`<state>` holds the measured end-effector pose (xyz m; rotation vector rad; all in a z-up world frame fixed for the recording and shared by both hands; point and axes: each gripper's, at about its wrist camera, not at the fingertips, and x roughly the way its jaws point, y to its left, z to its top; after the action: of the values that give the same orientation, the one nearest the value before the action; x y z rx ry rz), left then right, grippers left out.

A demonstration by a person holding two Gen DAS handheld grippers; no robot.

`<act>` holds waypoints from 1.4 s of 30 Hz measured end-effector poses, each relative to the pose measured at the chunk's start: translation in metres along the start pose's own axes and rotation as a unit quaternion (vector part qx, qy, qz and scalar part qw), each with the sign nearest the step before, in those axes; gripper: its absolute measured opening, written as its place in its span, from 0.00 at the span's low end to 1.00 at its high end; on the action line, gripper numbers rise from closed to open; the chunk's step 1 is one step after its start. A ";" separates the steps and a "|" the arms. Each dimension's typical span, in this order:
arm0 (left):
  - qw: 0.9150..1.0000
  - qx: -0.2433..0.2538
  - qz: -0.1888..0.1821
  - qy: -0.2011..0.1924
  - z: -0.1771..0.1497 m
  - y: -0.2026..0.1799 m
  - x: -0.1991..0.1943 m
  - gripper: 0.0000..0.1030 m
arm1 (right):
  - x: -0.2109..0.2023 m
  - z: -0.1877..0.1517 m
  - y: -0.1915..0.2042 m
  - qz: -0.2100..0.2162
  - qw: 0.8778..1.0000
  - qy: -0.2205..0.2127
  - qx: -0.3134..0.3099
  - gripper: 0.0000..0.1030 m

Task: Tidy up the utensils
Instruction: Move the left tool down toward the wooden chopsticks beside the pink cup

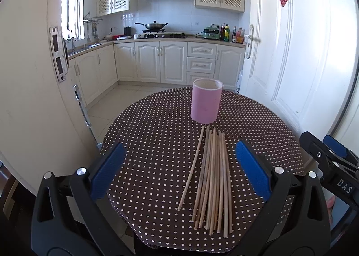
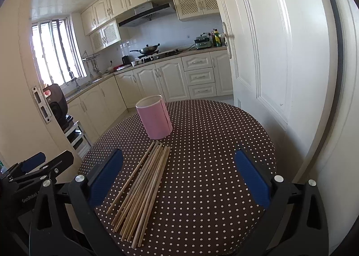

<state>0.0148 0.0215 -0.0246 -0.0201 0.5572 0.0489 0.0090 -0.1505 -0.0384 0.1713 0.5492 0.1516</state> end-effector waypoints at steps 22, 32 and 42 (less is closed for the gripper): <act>0.991 0.005 -0.001 0.136 -0.016 0.011 0.092 0.94 | 0.071 -0.011 0.000 -0.026 0.989 0.144 -0.014 0.93; 0.986 0.012 -0.008 0.168 -0.019 0.009 0.123 0.94 | 0.102 -0.013 0.010 -0.021 0.987 0.161 -0.014 0.93; 0.982 0.025 -0.006 0.189 -0.013 0.008 0.157 0.94 | 0.125 -0.013 0.009 -0.056 0.982 0.179 -0.021 0.93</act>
<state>0.1409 0.0352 -0.1190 0.0178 0.9382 0.0195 0.1063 -0.1164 -0.1109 0.0707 0.9119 0.0834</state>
